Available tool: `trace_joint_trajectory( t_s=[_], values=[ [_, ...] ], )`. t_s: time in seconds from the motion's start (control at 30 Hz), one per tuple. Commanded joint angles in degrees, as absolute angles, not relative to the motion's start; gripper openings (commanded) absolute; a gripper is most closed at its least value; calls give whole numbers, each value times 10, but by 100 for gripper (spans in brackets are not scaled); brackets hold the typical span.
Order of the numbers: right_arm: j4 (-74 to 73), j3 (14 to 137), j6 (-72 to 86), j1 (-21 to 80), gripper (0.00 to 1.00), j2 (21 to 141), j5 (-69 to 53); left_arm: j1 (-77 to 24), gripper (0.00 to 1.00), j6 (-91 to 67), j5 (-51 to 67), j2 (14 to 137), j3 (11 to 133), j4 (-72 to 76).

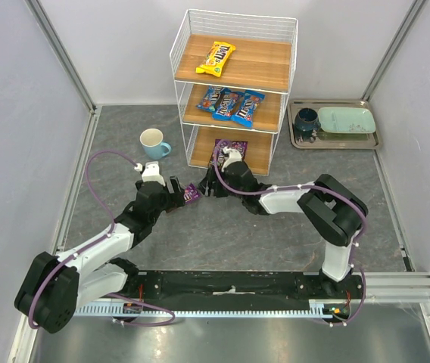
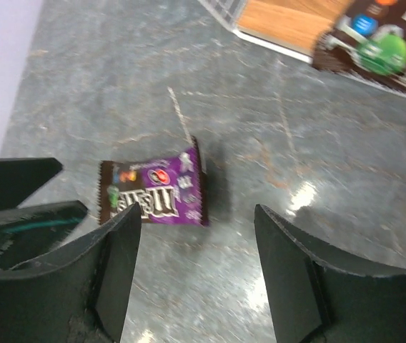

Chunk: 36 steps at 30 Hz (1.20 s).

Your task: Place and organize the candy bags onto the shelf

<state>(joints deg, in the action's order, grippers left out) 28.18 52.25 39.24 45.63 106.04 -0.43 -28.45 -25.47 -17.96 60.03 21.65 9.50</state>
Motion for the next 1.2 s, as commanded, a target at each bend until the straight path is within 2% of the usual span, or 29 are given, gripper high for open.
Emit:
trace_joint_trajectory(
  t_s=[0.0,0.53,0.57,0.6,0.67,0.73,0.83,0.87,0.9,1.0,1.1,1.17],
  values=[
    [341,567,396,454,70,1088,-61,-279,92,-265,-189,592,214,117],
    [292,636,384,454,57,1179,-87,-279,92,-265,-183,600,215,118],
    [287,638,382,454,55,1182,-86,-279,92,-265,-184,600,214,119],
    [286,639,382,454,46,1183,-86,-279,92,-265,-184,600,214,119],
    [286,639,382,454,36,1186,-87,-279,92,-265,-184,600,214,119],
    [288,637,384,452,31,1187,-91,-279,92,-265,-182,603,215,120],
    [295,629,391,451,15,1182,-98,-279,92,-264,-182,604,215,120],
    [298,625,392,449,5,1179,-99,-279,92,-264,-182,604,215,120],
    [301,619,395,449,2,1173,-99,-279,92,-264,-182,602,215,120],
    [308,578,414,449,0,1131,-70,-279,92,-264,-182,602,215,119],
    [323,485,453,458,0,1062,-5,-279,92,-265,-182,603,215,120],
    [323,445,478,484,0,1000,82,-279,92,-265,-181,602,215,119]
  ],
)
